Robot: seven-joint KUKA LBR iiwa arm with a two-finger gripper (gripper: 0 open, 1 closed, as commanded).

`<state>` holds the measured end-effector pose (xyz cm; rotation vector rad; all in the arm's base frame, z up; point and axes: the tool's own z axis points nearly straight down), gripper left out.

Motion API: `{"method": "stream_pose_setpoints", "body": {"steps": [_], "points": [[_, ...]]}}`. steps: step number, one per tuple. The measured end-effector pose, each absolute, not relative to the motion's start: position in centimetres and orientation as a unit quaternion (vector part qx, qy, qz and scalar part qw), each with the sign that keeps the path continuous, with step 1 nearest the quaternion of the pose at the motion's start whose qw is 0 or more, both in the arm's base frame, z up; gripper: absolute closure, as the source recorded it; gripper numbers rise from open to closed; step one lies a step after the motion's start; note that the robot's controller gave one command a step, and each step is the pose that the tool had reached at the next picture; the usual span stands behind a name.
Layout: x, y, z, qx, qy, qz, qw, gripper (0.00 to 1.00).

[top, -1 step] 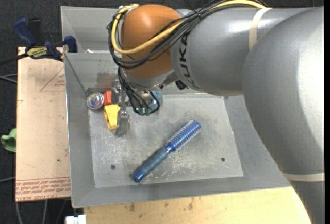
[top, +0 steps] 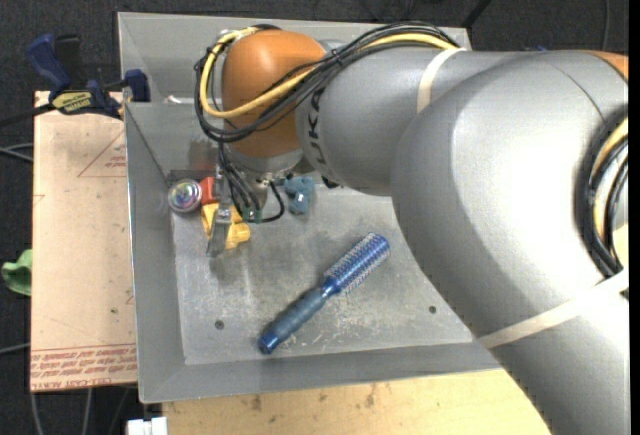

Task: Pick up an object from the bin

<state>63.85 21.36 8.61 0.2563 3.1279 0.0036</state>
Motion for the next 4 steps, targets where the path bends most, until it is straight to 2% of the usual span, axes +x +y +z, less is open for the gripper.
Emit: {"method": "stream_pose_setpoints", "body": {"steps": [1, 2, 3, 4], "points": [[64.8, 20.3, 7.5, 0.085, 0.996, 0.004, 0.004, 0.00], [64.1, 20.6, 7.4, 0.082, 0.997, 0.001, -0.013, 1.00], [64.6, 20.3, 7.3, 0.083, 0.997, 0.003, 0.003, 0.00], [64.5, 18.5, 7.2, 0.105, 0.994, 0.001, 0.002, 0.00]]}}
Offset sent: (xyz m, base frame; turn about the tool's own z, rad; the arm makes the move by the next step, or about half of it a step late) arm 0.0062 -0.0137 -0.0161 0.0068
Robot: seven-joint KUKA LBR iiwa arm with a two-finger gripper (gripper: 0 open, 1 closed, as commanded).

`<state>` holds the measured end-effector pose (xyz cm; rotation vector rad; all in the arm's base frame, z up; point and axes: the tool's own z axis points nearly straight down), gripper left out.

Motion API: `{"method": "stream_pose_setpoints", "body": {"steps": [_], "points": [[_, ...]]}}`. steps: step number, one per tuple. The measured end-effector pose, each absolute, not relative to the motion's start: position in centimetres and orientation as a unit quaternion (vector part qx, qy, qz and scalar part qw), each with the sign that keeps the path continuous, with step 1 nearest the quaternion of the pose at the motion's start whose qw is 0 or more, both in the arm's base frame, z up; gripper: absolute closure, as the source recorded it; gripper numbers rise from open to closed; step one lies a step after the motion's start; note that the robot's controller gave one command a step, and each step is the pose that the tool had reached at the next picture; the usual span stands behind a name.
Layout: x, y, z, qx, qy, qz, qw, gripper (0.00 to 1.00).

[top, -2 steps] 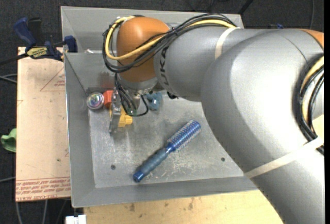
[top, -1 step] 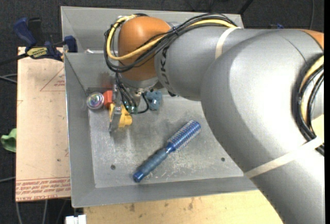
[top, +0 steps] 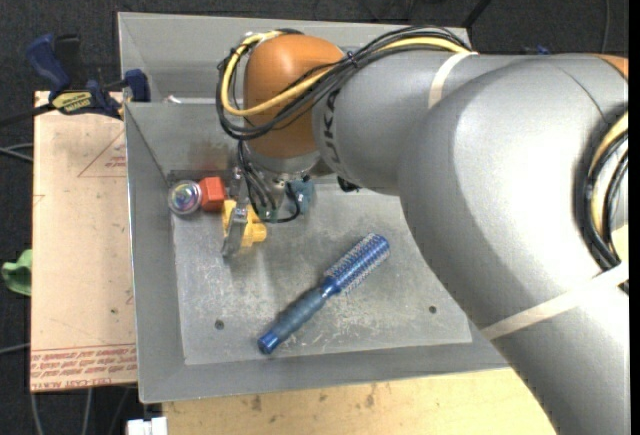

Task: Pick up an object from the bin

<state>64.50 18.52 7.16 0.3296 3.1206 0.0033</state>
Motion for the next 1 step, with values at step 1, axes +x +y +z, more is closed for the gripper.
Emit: {"method": "stream_pose_setpoints", "body": {"steps": [1], "points": [[64.43, 18.56, 7.08, 0.106, 0.994, 0.001, 0.001, 1.00]]}}
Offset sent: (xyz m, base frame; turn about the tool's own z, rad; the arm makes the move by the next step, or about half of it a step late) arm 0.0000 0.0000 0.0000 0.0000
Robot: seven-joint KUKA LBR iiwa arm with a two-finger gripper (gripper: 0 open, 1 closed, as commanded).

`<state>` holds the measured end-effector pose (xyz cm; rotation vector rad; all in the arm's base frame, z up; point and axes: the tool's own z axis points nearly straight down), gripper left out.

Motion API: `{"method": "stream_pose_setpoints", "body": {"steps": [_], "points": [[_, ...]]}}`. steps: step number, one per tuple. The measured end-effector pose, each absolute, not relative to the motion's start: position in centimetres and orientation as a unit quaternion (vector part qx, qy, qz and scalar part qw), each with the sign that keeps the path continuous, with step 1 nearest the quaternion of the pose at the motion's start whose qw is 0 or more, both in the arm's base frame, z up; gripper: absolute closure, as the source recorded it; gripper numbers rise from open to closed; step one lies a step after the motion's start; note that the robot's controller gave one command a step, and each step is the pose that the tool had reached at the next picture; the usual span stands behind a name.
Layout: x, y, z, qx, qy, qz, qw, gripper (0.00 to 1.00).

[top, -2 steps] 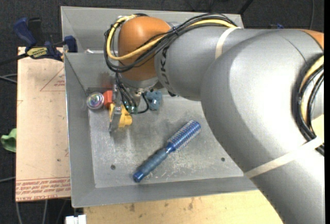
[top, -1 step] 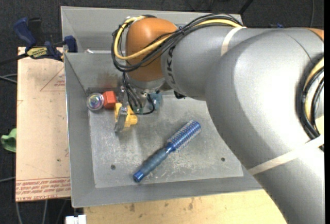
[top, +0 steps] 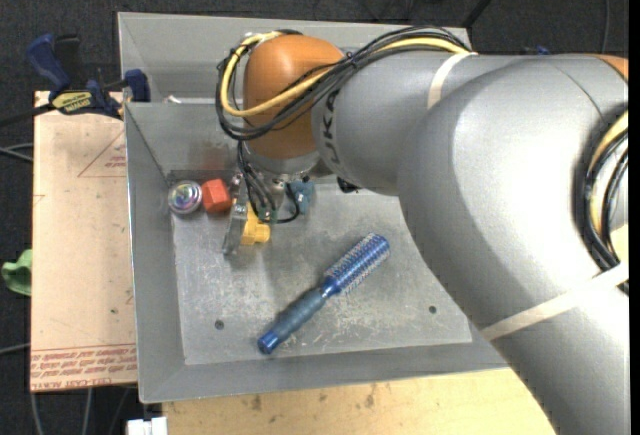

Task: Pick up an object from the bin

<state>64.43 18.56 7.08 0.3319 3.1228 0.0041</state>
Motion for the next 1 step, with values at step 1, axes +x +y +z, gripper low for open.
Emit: {"method": "stream_pose_setpoints", "body": {"steps": [1], "points": [[64.42, 18.17, 7.09, 0.174, 0.985, 0.001, 0.001, 1.00]]}}
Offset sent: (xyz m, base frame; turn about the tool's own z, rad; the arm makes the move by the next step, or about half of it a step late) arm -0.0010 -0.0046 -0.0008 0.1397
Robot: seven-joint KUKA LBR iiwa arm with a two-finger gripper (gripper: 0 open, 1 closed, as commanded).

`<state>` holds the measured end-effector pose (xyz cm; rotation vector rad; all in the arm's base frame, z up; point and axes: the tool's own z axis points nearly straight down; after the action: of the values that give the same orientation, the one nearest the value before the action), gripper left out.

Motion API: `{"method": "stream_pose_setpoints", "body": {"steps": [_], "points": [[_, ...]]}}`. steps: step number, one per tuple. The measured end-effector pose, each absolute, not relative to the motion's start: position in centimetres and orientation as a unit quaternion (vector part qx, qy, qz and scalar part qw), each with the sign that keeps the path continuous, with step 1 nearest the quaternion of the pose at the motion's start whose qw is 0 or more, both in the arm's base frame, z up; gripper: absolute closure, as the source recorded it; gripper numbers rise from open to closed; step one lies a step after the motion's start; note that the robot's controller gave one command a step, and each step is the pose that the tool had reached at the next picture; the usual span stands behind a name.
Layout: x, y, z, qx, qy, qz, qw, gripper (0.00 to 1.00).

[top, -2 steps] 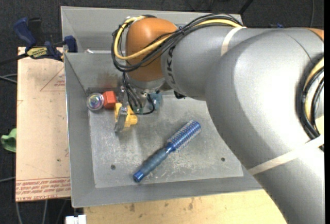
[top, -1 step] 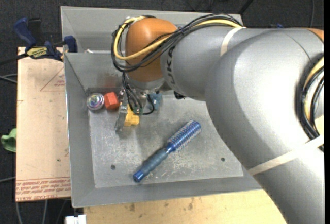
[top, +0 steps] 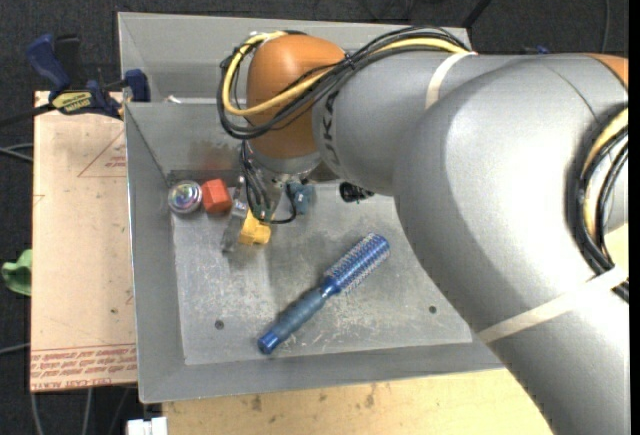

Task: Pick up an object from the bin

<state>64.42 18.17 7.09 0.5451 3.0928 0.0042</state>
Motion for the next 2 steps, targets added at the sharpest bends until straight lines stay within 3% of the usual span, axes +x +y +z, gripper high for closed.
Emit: {"method": "stream_pose_setpoints", "body": {"steps": [1, 2], "points": [[64.4, 18.1, 7.0, 0.174, 0.985, 0.001, 0.001, 0.00], [63.4, 4.7, 10.3, 0.086, 0.996, -0.001, 0.001, 0.00]]}}
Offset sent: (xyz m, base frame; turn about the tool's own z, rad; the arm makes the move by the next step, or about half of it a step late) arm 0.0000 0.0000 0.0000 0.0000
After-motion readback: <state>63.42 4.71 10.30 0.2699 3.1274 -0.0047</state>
